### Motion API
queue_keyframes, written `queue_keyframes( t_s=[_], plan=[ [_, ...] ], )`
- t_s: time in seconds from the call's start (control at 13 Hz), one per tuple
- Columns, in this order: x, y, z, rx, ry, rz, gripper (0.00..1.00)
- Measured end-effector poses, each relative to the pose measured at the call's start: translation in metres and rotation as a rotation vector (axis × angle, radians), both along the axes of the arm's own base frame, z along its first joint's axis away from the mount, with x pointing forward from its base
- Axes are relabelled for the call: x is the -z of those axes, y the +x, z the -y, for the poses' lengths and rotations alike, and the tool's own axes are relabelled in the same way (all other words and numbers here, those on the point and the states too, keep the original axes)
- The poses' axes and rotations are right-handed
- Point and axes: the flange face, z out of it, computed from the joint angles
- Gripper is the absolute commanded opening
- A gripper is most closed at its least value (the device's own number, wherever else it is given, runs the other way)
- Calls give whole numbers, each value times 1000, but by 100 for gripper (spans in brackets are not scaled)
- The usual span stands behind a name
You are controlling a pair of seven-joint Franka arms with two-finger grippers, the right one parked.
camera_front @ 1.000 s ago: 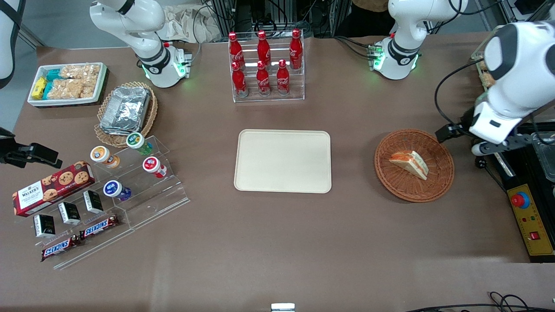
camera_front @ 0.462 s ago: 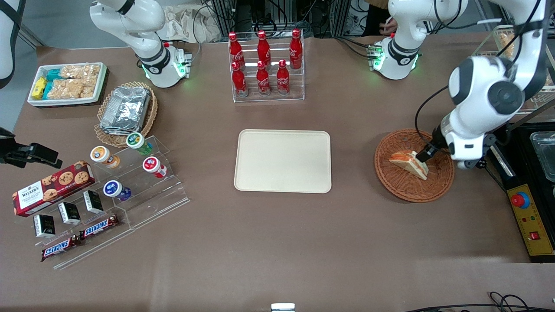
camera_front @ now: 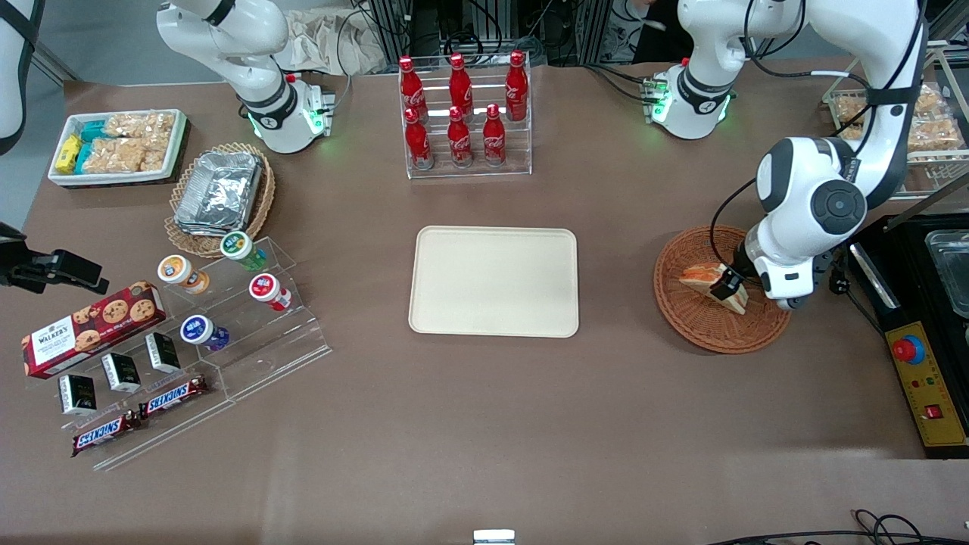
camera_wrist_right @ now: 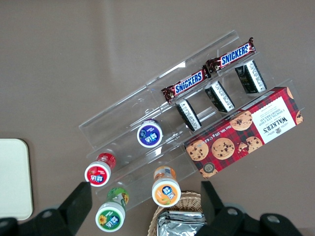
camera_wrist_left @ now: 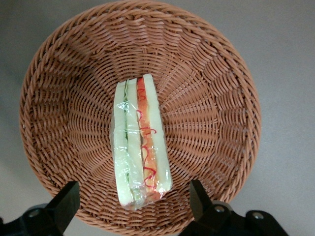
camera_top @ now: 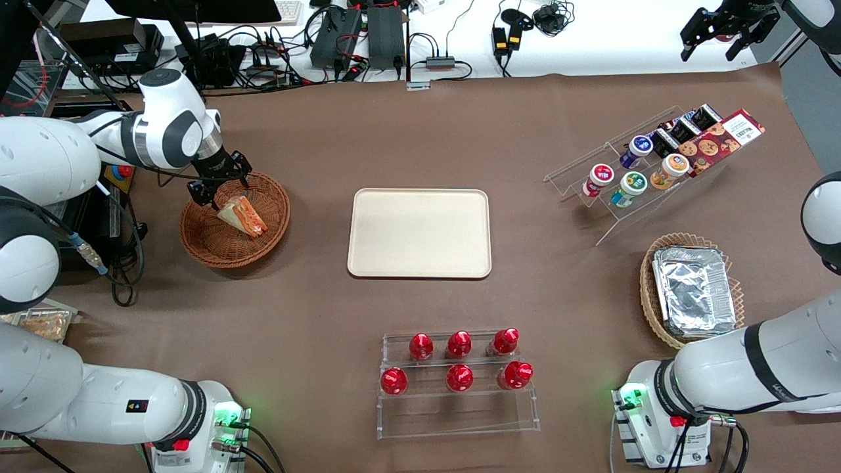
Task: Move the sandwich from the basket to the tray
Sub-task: 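Lower the open left gripper over the wrapped sandwich and close it, then lift the sandwich out of the basket with the left gripper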
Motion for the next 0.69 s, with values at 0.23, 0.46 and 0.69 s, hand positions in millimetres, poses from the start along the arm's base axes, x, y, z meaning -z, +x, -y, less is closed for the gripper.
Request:
queue_keyframes(
  t_s=[0.23,0.46,0.69],
  plan=[
    [17,-10,-1,-15,-1,17,99],
    [38,-25,-4,-23,-2,25,75],
    [41,-25,-4,-43,-1,33,12]
  ],
)
